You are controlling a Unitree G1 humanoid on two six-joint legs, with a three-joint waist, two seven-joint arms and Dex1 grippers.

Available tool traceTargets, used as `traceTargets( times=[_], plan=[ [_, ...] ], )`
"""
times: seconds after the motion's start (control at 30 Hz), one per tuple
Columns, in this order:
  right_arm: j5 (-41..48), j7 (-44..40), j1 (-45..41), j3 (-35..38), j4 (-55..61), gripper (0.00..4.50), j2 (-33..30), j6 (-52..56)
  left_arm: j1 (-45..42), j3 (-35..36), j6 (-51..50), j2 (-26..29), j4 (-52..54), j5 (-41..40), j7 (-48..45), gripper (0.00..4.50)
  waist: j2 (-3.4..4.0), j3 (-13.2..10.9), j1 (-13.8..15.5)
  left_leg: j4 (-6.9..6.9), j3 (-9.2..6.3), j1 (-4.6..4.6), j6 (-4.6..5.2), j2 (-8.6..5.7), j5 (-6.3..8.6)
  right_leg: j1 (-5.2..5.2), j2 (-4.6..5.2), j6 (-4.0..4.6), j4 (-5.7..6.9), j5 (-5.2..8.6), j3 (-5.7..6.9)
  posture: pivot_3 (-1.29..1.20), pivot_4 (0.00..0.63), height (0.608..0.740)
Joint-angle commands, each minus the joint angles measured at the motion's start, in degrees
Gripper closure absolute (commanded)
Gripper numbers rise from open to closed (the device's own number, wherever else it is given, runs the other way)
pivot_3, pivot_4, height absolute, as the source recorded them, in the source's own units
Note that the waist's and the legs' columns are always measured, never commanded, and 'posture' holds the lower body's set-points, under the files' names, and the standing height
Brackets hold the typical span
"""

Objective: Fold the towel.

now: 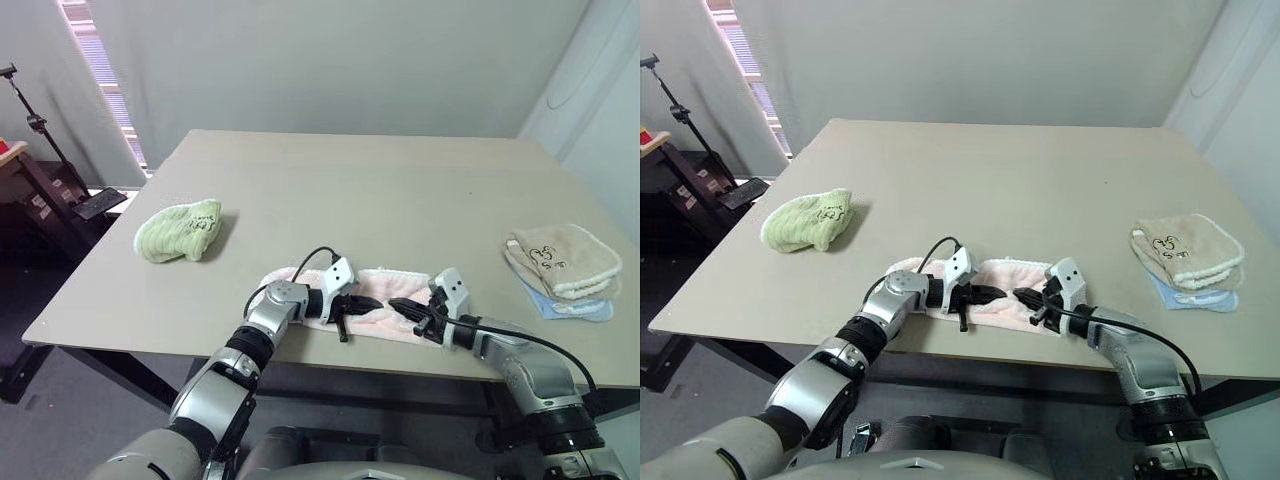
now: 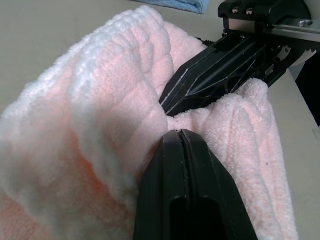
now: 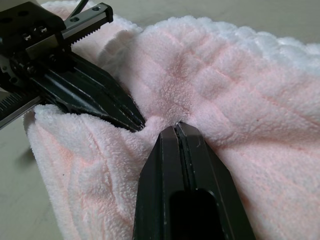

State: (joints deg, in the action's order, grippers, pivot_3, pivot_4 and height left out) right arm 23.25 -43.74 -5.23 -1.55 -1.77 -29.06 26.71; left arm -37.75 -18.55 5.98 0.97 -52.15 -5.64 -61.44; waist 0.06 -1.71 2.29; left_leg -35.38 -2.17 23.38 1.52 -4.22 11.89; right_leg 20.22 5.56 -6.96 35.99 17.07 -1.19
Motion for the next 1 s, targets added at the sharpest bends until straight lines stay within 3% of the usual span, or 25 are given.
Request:
traceTargets(
  times=[0.03, 0.13, 0.33, 0.5, 0.57, 0.73, 0.87, 1.0],
  plan=[
    [1.8, -1.5, -0.7, 1.7, 1.2, 4.50, 0.0, 0.9, 0.3, 1.6, -1.3, -0.3, -1.3, -0.3, -2.2, 4.44, -0.01, 0.0, 0.0, 0.00, 0.00, 0.00, 0.00, 0.00, 0.00, 0.01, 0.00, 0.00, 0.00, 0.00, 0.00, 0.00, 0.000, 0.740],
    [5.0, -2.6, -1.2, 3.9, 4.2, 4.50, -0.4, 2.9, 0.4, 4.8, -5.1, 1.9, 3.9, -4.0, -6.3, 3.91, -0.03, 0.0, -0.1, 0.01, 0.00, 0.10, 0.01, 0.00, -0.01, 0.19, -0.01, -0.02, 0.03, 0.00, 0.01, 0.00, 0.000, 0.740],
    [13.3, -3.1, -3.2, 9.2, 11.6, 2.54, -1.0, 8.8, 4.6, 11.1, -19.9, 9.4, 26.3, -13.0, -8.5, 1.74, -0.04, -0.1, -0.4, 0.02, 0.01, 1.04, 0.03, 0.06, -0.09, 1.18, -0.07, -0.22, 0.47, -0.13, -0.10, 0.00, 0.000, 0.740],
    [18.2, -3.9, -5.0, 10.0, 17.5, 0.65, -2.5, 13.2, 8.7, 18.9, -36.0, 17.1, 45.3, -22.8, -3.4, 0.00, -0.01, -0.1, -0.2, 0.07, -0.01, 1.02, -0.04, 0.07, -0.05, 1.24, -0.06, -0.16, 0.61, -0.10, -0.09, 0.00, 0.000, 0.740],
    [19.2, -3.9, -5.9, 8.8, 18.5, 0.04, -2.9, 15.5, 12.2, 23.5, -43.6, 21.2, 53.0, -26.9, 0.7, 0.00, 0.01, -0.1, -0.4, 0.06, -0.01, 0.93, -0.04, 0.07, -0.05, 1.24, -0.05, -0.03, 0.54, -0.03, -0.09, 0.00, 0.000, 0.740],
    [21.6, -2.4, -9.6, 6.6, 16.8, 0.04, -2.1, 22.1, 19.5, 38.7, -68.3, 25.8, 63.7, -44.1, 15.4, 0.00, 0.00, -0.1, -1.5, 0.08, 0.01, 0.87, -0.04, 0.07, -0.04, 1.20, -0.04, -0.01, 0.45, -0.02, -0.12, 0.00, 0.000, 0.740],
    [23.3, -2.0, -13.3, 5.9, 12.4, 0.04, -0.7, 26.8, 23.9, 49.5, -81.8, 22.7, 66.5, -57.4, 30.0, 0.00, -0.04, -0.1, -1.6, 0.05, -0.04, 0.76, -0.04, 0.06, -0.04, 1.12, -0.05, -0.02, 0.47, -0.02, -0.07, 0.00, 0.000, 0.740],
    [21.9, -2.2, -16.7, 4.0, 8.0, 0.04, 0.1, 28.4, 29.0, 54.7, -86.7, 17.5, 68.3, -68.9, 47.6, 0.00, -0.06, -0.1, -1.5, 0.06, -0.01, 0.69, -0.05, 0.05, -0.05, 1.08, -0.05, -0.02, 0.47, -0.03, -0.11, 0.00, 0.000, 0.740]
  ],
)
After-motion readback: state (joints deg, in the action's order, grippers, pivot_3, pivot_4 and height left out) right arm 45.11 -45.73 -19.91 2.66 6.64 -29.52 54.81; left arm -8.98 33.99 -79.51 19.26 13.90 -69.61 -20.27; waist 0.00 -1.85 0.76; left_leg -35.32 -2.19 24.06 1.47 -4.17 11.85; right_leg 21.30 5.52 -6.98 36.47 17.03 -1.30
